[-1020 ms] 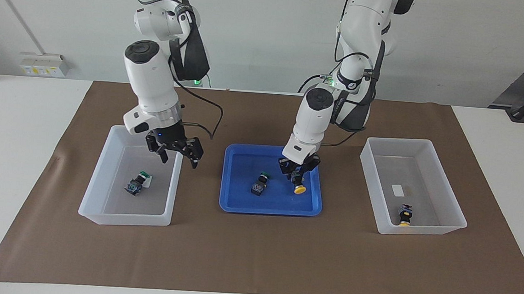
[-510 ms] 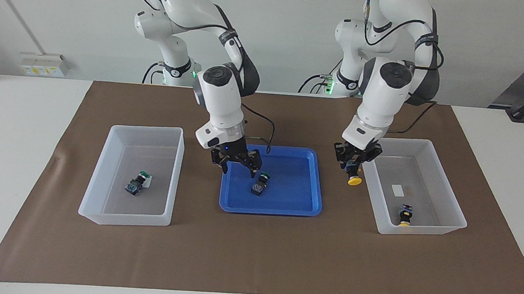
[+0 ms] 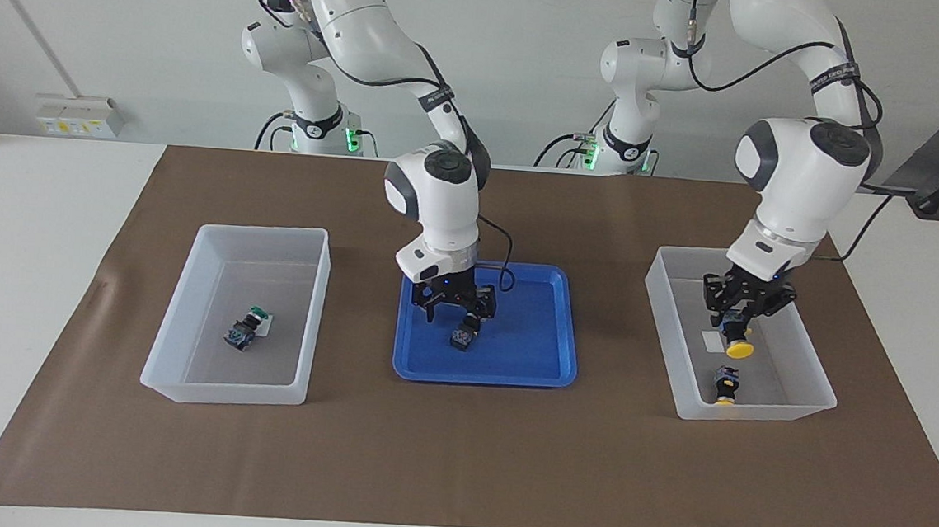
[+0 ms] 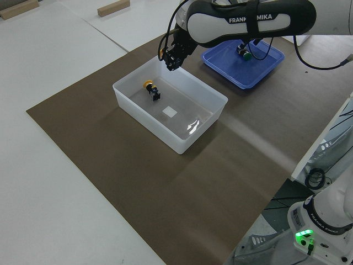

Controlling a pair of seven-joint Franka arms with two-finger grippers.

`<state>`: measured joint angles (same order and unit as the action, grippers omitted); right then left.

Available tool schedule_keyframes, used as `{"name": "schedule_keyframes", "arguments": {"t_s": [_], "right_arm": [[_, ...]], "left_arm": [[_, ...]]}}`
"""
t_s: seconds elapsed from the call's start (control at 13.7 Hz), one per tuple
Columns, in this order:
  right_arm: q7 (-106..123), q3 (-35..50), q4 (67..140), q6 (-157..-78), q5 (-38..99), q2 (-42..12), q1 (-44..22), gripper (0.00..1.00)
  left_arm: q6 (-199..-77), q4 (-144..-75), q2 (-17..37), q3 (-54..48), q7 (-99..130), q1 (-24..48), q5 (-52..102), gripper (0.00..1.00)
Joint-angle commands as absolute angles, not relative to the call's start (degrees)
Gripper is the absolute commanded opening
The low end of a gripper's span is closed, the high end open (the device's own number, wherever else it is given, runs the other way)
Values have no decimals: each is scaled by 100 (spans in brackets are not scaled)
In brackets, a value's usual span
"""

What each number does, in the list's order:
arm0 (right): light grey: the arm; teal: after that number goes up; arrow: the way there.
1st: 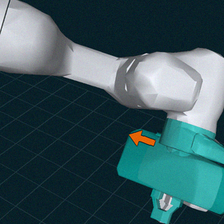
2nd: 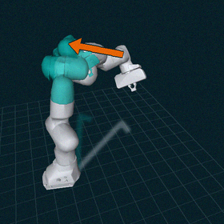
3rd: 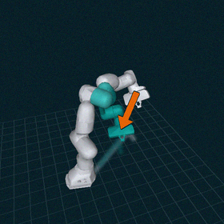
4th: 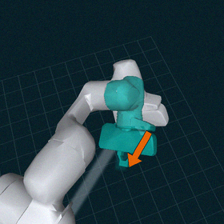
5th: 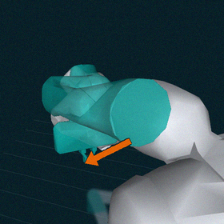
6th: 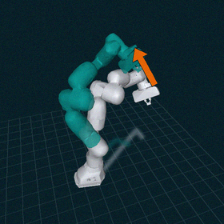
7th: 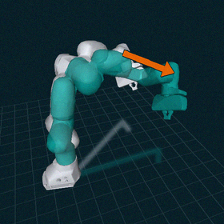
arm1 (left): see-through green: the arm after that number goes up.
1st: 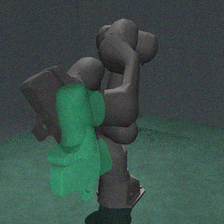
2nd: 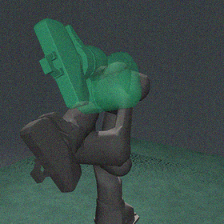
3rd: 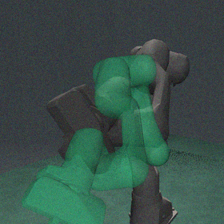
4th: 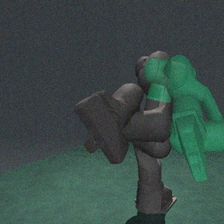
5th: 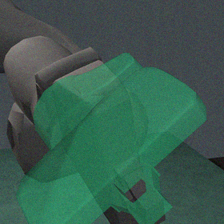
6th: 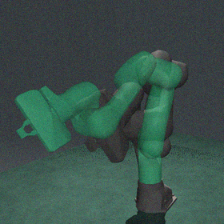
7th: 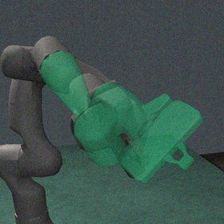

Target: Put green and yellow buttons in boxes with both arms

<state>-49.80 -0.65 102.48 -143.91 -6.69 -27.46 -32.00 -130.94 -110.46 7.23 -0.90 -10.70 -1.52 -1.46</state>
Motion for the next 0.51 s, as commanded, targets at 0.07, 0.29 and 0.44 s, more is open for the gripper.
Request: {"name": "schedule_keyframes", "arguments": {"t_s": [0.07, 0.29, 0.44], "right_arm": [[-5124, -44, 10090, -14774, -791, -3058, -3190, 100], [-5133, -53, 10063, -14819, -817, -3085, -3252, 100], [-5142, -53, 10064, -14766, -809, -3076, -3269, 65]], "left_arm": [[-13937, -11452, 843, -167, -2029, -562, -193, 0], [-14474, -11426, 1238, -158, -2056, -580, -193, 0], [-14782, -11373, 1510, -158, -2249, -633, -193, 0]]}}
